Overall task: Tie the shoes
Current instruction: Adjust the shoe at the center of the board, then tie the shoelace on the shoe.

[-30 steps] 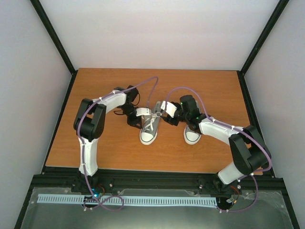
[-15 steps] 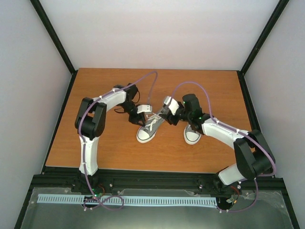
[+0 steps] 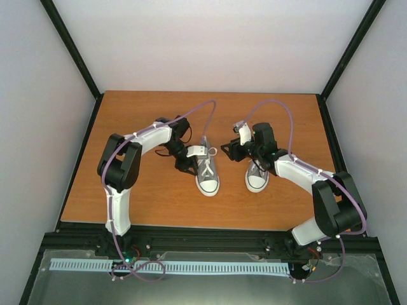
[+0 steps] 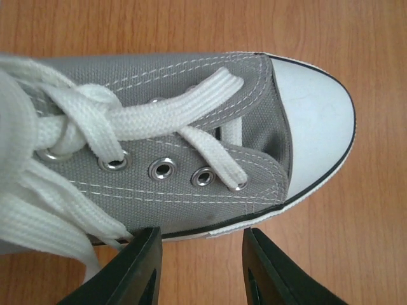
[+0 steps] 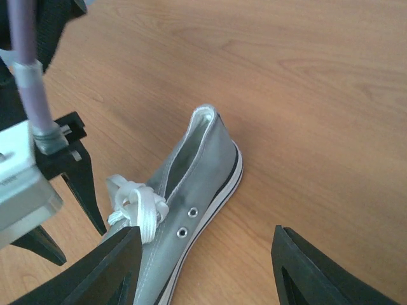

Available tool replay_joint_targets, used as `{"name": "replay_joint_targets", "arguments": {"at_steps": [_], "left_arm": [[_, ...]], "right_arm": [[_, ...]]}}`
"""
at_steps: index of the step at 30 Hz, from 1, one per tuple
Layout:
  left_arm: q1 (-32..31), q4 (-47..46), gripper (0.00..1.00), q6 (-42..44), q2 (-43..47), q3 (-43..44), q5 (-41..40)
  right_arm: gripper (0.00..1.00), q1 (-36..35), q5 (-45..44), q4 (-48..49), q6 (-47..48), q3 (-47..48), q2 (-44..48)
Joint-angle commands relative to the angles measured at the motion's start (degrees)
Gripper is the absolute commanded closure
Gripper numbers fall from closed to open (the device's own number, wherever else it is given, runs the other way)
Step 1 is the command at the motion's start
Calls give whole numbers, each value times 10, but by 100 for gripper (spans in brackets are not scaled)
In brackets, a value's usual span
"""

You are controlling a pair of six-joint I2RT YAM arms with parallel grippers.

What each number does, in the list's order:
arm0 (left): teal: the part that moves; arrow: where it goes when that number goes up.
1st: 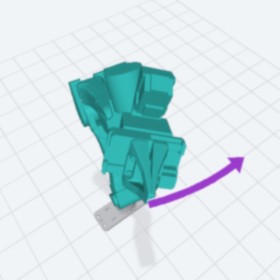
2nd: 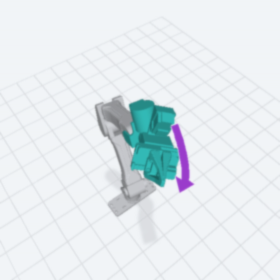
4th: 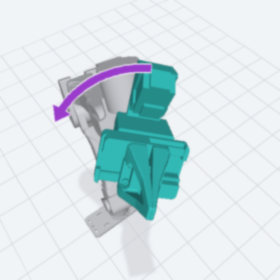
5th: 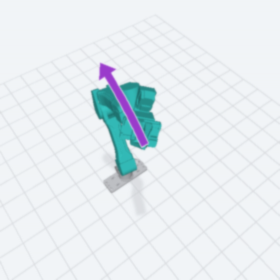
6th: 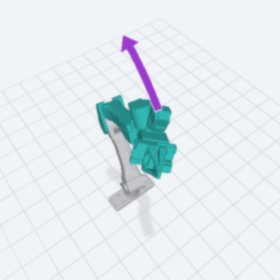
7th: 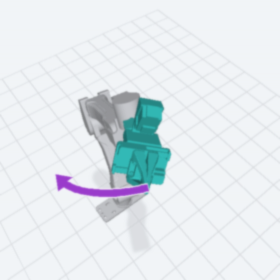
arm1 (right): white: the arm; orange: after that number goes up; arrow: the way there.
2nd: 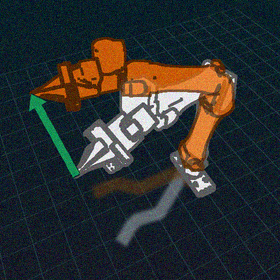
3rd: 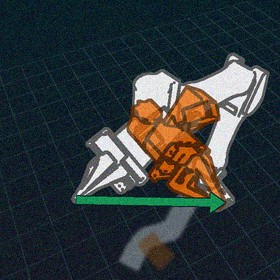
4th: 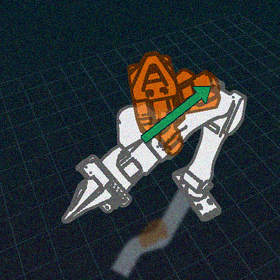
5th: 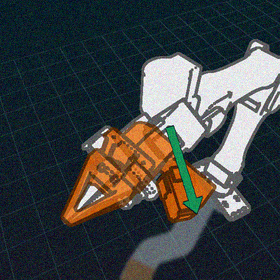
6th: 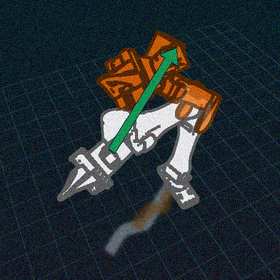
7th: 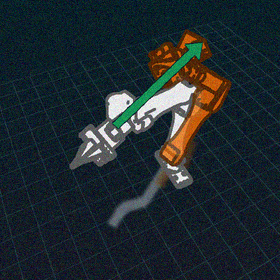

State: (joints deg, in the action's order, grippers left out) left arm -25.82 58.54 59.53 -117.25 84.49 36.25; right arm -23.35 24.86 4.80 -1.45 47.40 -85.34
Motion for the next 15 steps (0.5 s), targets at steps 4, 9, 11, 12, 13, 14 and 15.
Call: {"name": "replay_joint_targets", "arguments": {"at_steps": [4,9,11,12,13,14,15], "left_arm": [[16,25,62,6,78,-13,-15],[36,-89,59,-37,107,-53,-104],[36,-120,58,-47,94,-49,-119],[36,-128,57,-53,84,-41,-124],[36,-132,57,-58,71,-30,-129],[36,-132,57,-63,57,-18,-132],[36,-128,57,-64,39,-6,-133]], "right_arm": [[42,-9,-7,-69,-72,22,-6],[43,-38,-7,-58,-63,10,20],[43,-50,-15,-75,-65,21,17],[43,-51,-17,-92,-76,29,12],[44,-54,-19,-100,-89,34,9],[45,-58,-26,-101,-100,33,8],[45,-63,-35,-100,-109,29,10]]}}
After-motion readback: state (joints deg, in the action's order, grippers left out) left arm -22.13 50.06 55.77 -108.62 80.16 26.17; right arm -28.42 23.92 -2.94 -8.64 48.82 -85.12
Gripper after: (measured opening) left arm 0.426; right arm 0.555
